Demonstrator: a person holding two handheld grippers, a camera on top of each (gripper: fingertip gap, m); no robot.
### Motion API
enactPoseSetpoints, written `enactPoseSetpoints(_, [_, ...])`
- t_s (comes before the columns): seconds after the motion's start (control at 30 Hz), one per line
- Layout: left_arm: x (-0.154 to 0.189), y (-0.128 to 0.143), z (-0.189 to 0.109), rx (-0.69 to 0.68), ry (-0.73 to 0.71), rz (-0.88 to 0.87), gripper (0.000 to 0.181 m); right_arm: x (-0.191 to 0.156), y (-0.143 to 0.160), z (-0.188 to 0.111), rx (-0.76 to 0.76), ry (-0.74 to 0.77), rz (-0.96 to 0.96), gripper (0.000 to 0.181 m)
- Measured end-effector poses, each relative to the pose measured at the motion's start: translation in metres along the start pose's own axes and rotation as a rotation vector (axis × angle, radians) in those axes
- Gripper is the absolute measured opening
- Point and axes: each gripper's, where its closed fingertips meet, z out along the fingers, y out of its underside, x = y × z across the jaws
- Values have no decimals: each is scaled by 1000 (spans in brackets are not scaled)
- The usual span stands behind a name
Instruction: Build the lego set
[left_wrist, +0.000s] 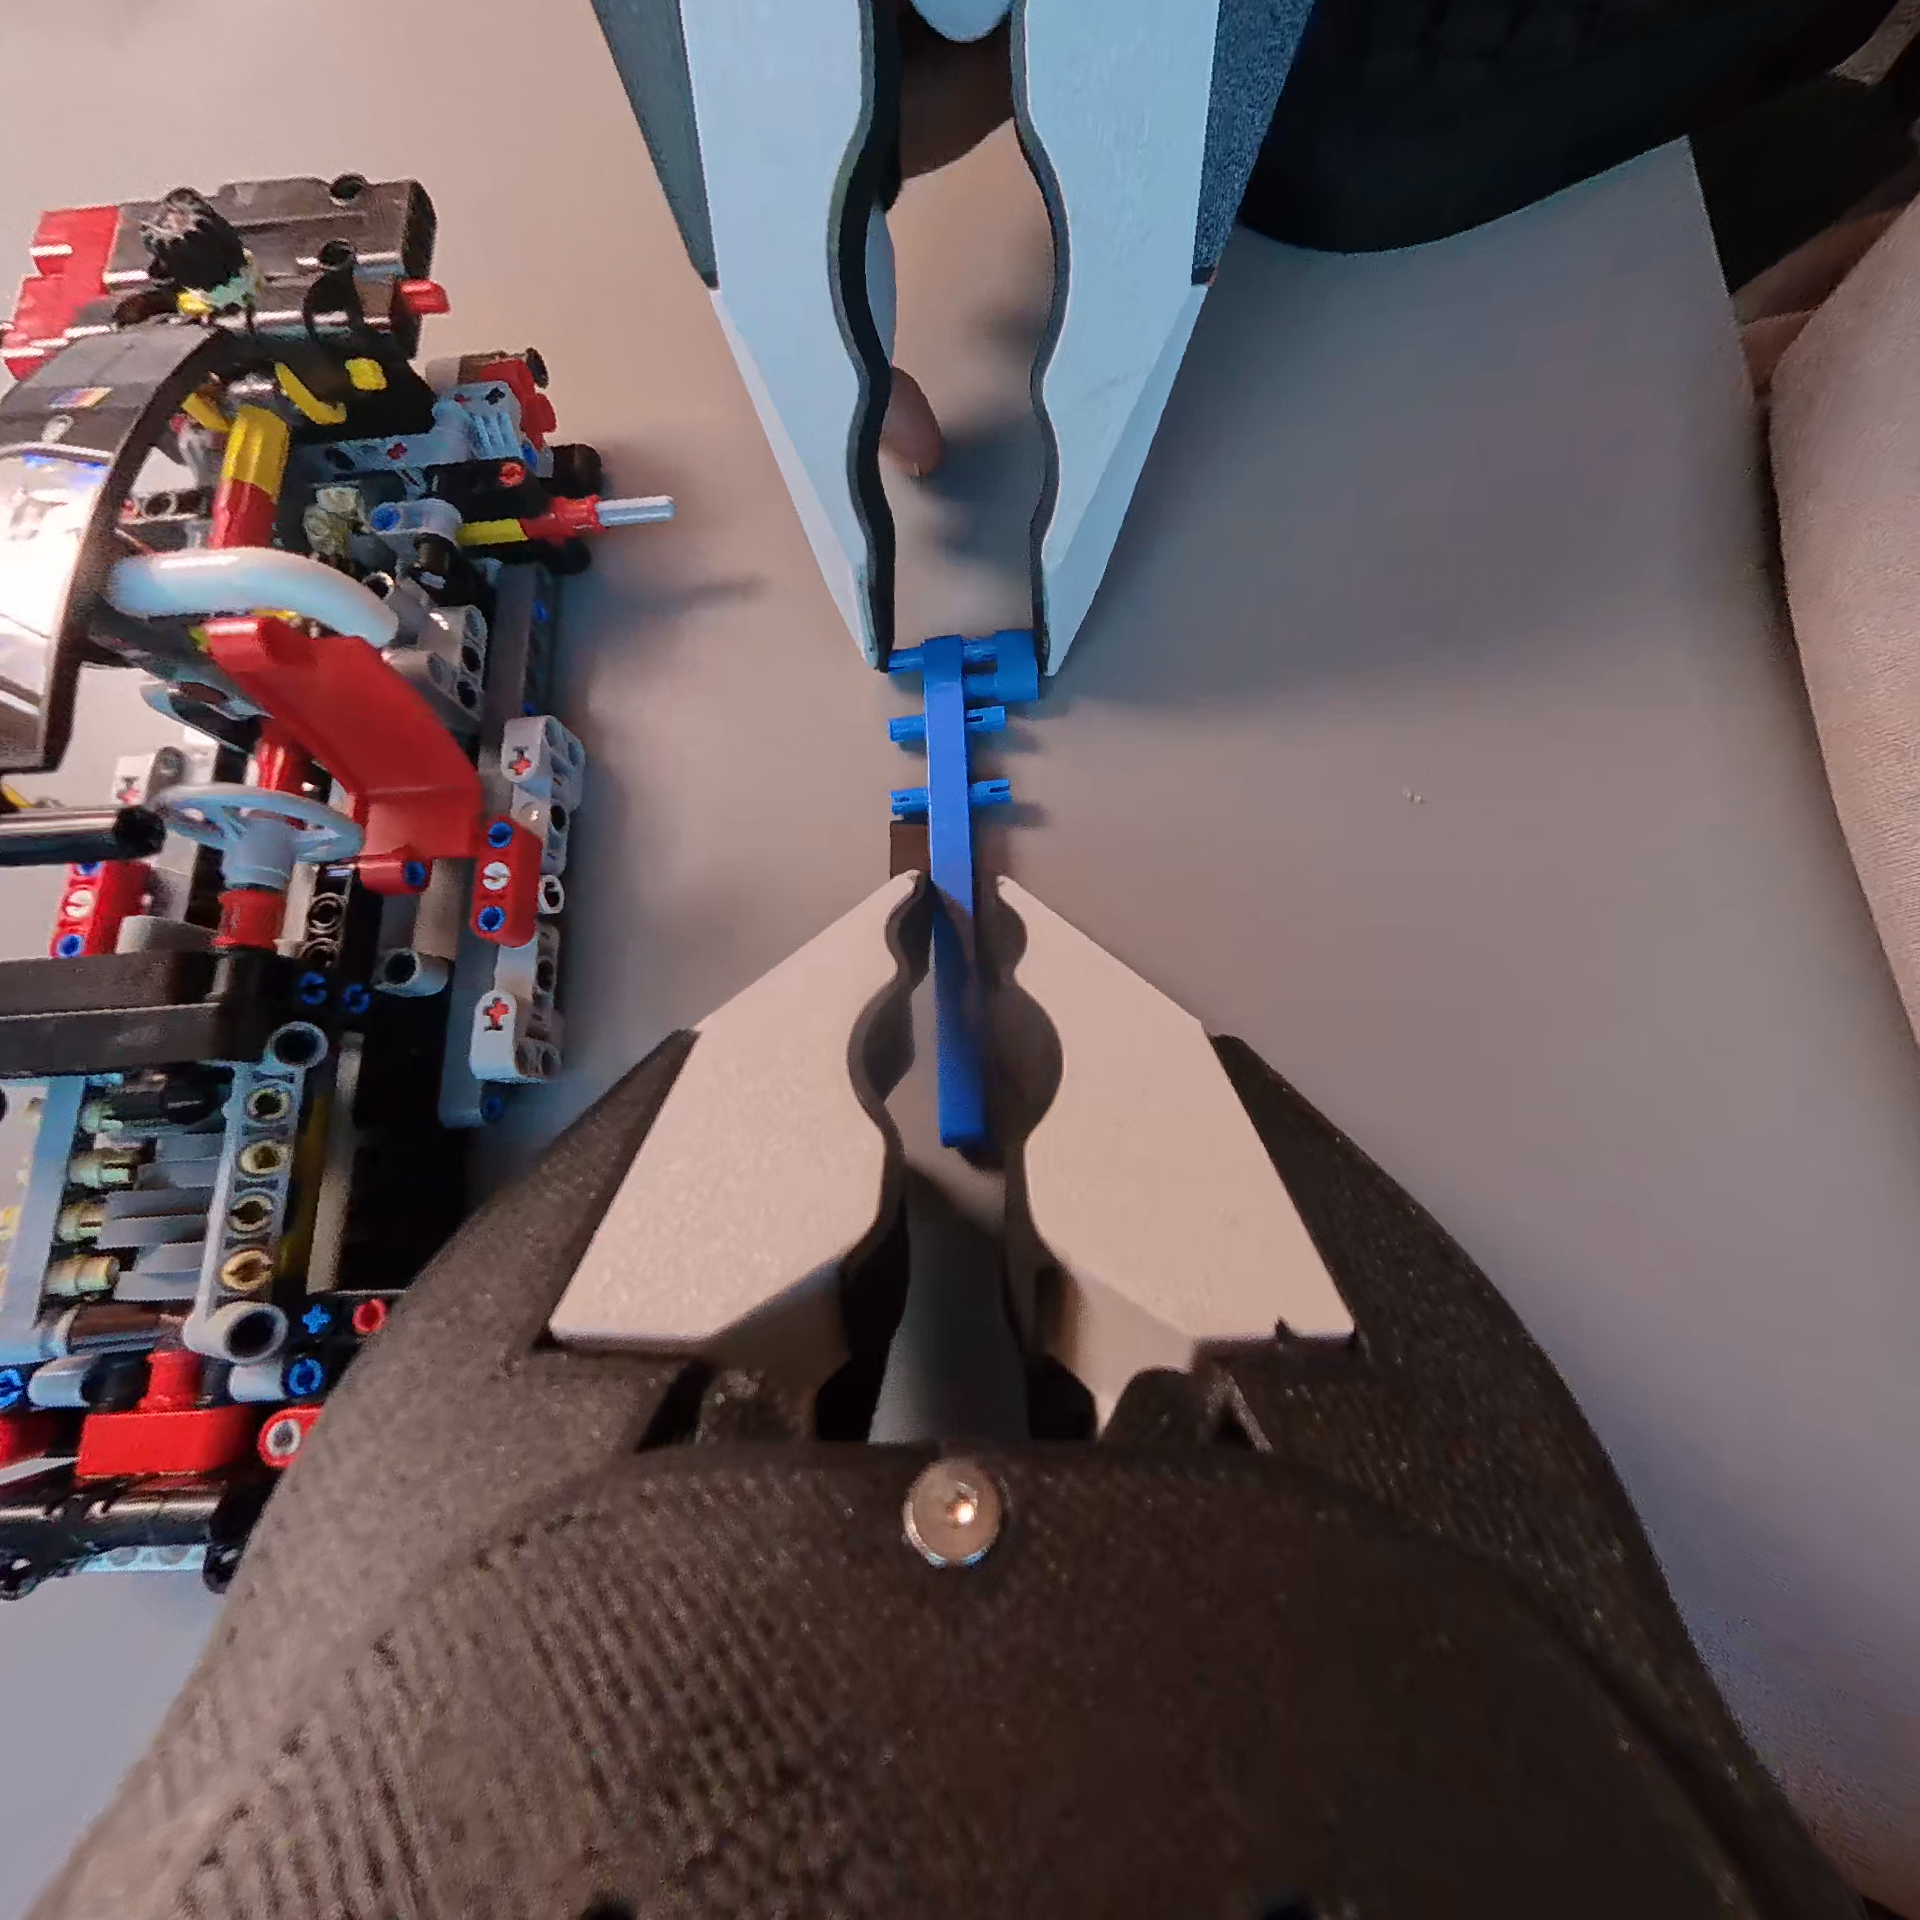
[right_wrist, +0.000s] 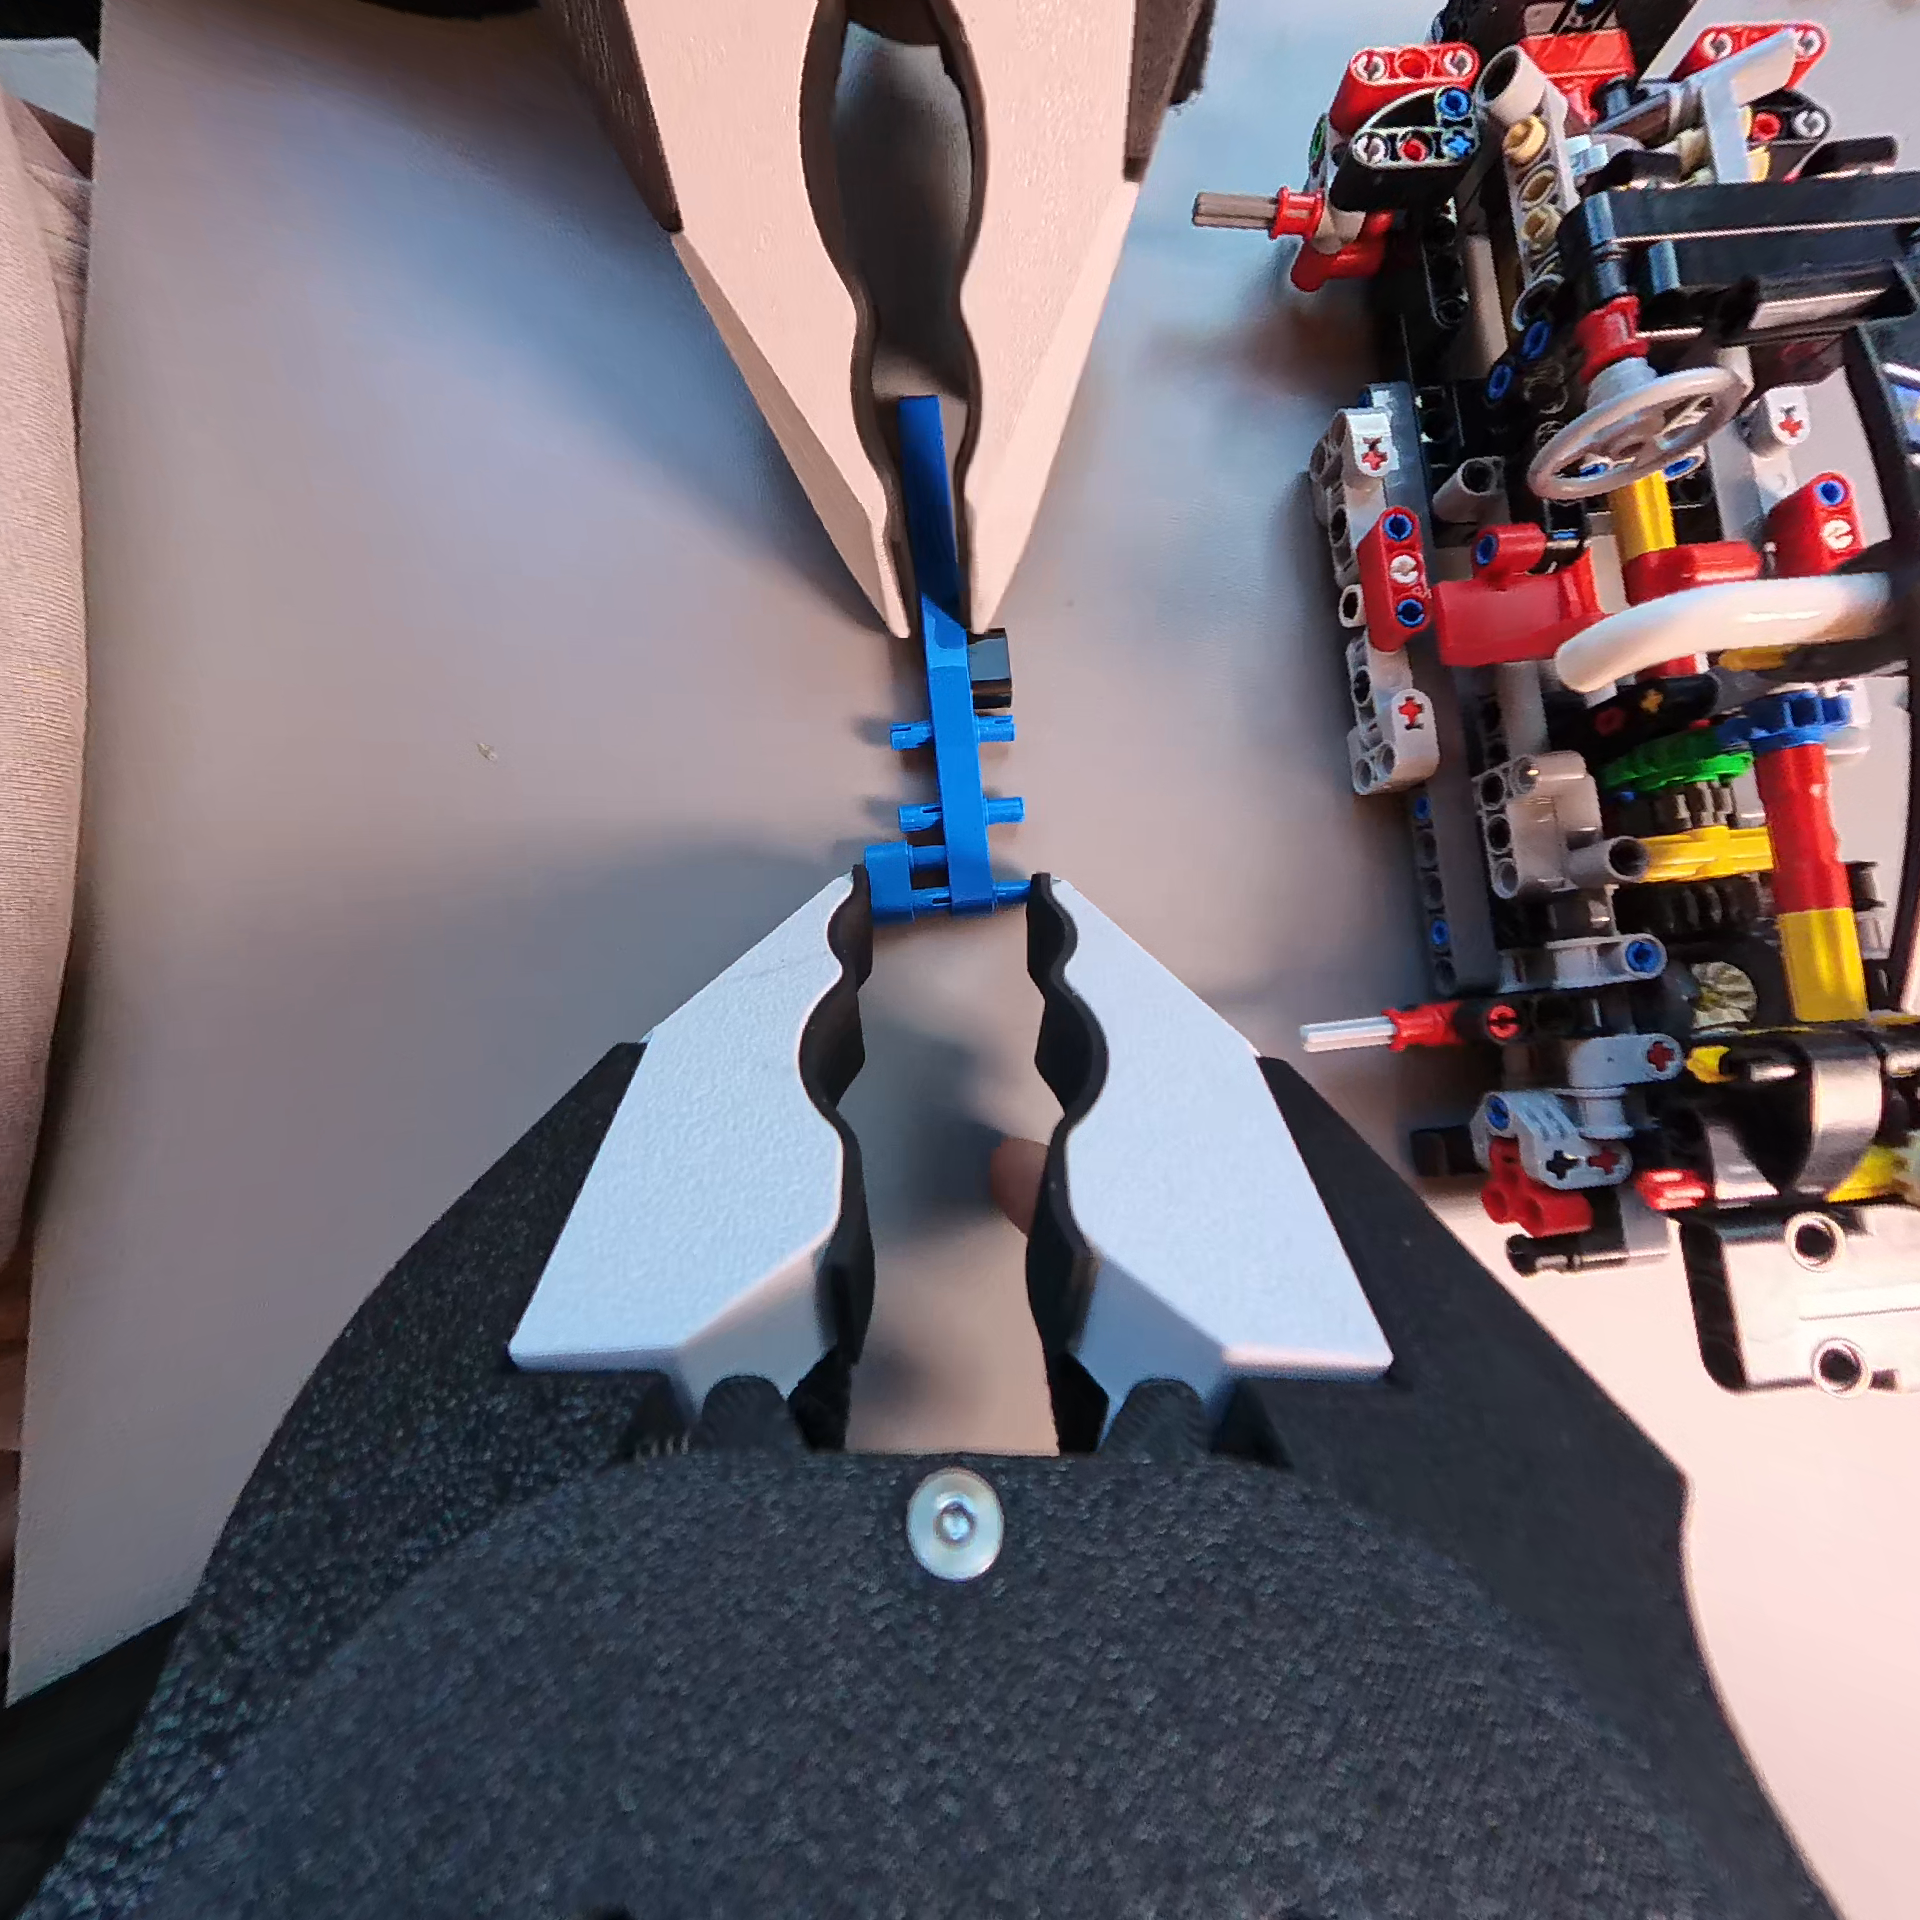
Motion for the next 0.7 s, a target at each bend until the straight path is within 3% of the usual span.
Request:
enactPoseSetpoints(0.07, [1,-4,0,-3,14,-21,31,0,-1,0,1,2,11,28])
enactPoseSetpoints(0.17, [7,-13,13,7,9,-21,42,-3,-2,2,3,7,1,28])
enactPoseSetpoints(0.5, [15,-24,27,24,12,-3,21,-11,-5,3,15,32,-32,28])
enactPoseSetpoints(0.7, [20,-25,28,27,31,14,20,-16,-4,1,32,57,-25,28])
